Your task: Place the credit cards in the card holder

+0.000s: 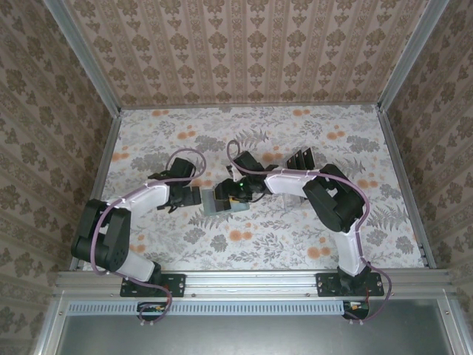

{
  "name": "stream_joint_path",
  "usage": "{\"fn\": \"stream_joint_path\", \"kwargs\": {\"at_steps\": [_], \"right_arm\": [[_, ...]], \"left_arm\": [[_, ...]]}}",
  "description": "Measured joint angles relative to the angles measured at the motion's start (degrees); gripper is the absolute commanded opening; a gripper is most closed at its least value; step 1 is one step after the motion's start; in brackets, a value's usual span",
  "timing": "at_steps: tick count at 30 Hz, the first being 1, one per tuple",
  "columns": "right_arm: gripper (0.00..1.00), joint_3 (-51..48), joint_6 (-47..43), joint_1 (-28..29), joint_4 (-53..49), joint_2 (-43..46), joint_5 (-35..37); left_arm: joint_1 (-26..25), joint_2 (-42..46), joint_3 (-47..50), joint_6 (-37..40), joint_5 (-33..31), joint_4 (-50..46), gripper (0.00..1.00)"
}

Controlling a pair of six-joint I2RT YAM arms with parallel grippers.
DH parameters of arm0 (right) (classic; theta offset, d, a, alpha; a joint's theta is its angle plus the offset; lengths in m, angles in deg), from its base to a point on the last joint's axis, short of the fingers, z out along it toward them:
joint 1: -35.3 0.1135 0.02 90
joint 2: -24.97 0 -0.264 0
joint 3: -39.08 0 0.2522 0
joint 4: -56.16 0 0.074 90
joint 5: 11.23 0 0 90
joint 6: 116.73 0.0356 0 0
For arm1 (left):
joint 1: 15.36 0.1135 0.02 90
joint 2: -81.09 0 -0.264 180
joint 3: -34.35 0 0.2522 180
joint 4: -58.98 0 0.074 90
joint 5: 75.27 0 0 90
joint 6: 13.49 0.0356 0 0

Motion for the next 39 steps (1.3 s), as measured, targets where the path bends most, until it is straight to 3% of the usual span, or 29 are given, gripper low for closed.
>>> {"fn": "stream_joint_path", "kwargs": {"at_steps": [9, 39], "right_arm": [[0.58, 2.3, -2.6, 0.0, -6.9, 0.5, 3.1], [0.52, 8.9, -4.1, 3.0, -11.4, -2.3, 4.2]], "left_arm": [[0.0, 0.0, 0.3, -0.5, 1.0, 0.9, 1.0], [-1.0, -1.2, 0.3, -1.1, 2.9, 2.2, 1.0]]}}
